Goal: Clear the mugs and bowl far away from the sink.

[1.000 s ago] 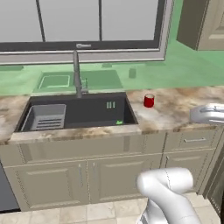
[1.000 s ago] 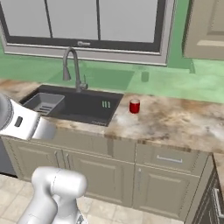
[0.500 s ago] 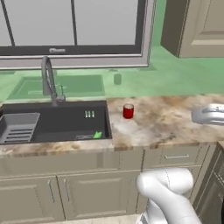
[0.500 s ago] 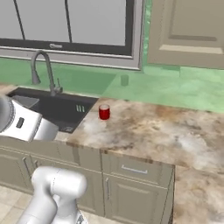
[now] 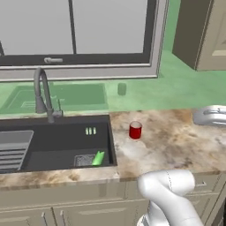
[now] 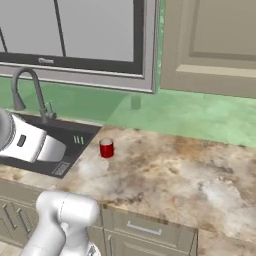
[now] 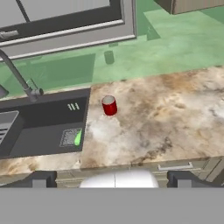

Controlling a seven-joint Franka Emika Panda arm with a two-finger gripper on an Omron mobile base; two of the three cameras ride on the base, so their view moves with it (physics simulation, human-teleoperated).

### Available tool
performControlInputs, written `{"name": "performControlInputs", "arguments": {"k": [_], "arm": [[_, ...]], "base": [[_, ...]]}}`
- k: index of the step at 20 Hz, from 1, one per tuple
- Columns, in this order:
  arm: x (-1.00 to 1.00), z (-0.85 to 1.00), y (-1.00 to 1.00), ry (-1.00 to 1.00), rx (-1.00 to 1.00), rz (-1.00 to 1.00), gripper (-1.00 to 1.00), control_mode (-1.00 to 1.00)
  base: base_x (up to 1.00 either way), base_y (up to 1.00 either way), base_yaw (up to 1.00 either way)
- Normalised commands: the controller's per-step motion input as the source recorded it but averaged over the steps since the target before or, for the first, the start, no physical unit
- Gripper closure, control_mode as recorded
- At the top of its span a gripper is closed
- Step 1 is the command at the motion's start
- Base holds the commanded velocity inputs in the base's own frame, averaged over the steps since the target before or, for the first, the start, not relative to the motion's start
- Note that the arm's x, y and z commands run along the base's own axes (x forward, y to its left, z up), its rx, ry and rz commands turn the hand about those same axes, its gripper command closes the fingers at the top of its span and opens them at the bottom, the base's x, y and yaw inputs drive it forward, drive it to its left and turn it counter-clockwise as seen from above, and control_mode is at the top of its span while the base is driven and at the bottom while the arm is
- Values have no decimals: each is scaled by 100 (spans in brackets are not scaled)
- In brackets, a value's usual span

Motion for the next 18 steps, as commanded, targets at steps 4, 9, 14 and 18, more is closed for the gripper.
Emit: {"name": "performControlInputs", "arguments": {"k": [4, 9, 14, 18], "arm": [[0, 0, 0, 0, 0, 0, -100, 100], [0, 0, 0, 0, 0, 0, -100, 100], [0, 0, 0, 0, 0, 0, -100, 100], [0, 0, 0, 0, 0, 0, -100, 100]], "base": [[68, 0, 0], [38, 0, 0], [8, -4, 11], [6, -16, 26]]}}
